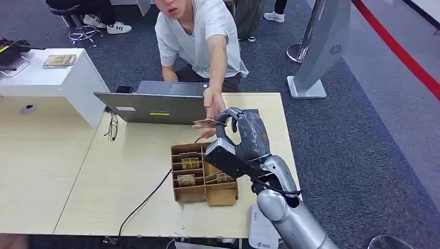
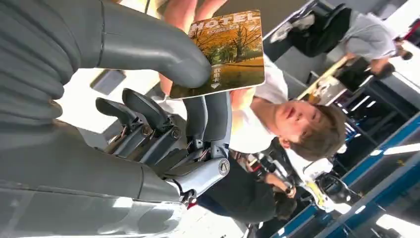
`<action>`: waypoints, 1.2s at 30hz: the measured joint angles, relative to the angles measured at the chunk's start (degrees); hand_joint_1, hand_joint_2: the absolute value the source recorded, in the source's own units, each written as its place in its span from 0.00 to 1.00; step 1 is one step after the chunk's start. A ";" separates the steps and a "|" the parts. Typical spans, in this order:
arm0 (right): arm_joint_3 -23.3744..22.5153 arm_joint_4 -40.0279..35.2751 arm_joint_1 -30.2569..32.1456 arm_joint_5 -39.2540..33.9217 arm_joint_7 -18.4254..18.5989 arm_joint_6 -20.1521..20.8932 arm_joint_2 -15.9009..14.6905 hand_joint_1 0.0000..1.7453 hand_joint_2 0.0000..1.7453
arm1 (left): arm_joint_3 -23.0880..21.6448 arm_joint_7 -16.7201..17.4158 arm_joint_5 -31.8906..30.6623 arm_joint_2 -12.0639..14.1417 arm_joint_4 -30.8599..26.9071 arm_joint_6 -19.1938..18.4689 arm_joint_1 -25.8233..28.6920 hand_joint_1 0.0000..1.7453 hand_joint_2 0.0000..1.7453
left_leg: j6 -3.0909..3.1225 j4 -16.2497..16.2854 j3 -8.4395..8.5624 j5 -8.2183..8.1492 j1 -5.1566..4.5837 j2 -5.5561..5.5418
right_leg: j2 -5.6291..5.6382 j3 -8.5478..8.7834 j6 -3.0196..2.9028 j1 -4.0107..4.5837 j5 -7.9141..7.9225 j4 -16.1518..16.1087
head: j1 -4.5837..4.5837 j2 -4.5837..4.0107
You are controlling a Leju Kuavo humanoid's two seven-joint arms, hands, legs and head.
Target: Pass the card to the sensor for recognition and then transmit it.
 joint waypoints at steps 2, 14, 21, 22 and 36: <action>0.00 0.61 -0.55 0.70 0.37 -0.07 0.02 1.00 1.00 | -0.11 0.00 -0.02 -0.04 0.07 -0.02 -0.03 0.00 0.00 | 0.00 0.00 0.00 0.00 0.00 0.00 | 0.00 0.00 0.00 0.00 0.00 0.00 | 0.00 0.00; 0.00 4.11 -2.61 6.36 4.50 0.92 0.17 1.00 1.00 | -0.90 0.00 -0.02 -0.04 0.09 -0.07 -0.10 0.00 0.00 | 0.00 0.00 0.00 0.00 0.00 0.00 | 0.00 0.00 0.00 0.00 0.00 0.00 | 0.00 0.00; -0.09 5.53 -2.96 7.47 5.16 1.62 0.20 0.00 1.00 | -0.92 0.20 -0.02 -0.04 0.09 -0.09 -0.11 0.00 0.00 | 0.00 0.00 0.00 0.00 0.00 0.00 | 0.00 0.00 0.00 0.00 0.00 0.00 | -0.02 0.00; -0.11 5.64 -2.95 7.81 5.27 1.62 0.26 0.00 1.00 | -0.92 0.22 -0.02 -0.04 0.11 -0.09 -0.11 0.00 0.00 | 0.00 0.00 0.00 0.00 0.00 0.00 | 0.00 -0.01 0.00 0.00 0.00 0.00 | 0.00 0.00; -0.13 2.31 -1.11 3.56 2.49 1.70 0.33 0.00 0.00 | -0.90 1.12 0.15 0.04 0.09 0.15 0.28 0.00 0.00 | 0.00 0.00 0.00 0.00 0.00 0.00 | 0.00 -0.02 0.00 0.00 0.00 0.00 | -0.02 0.00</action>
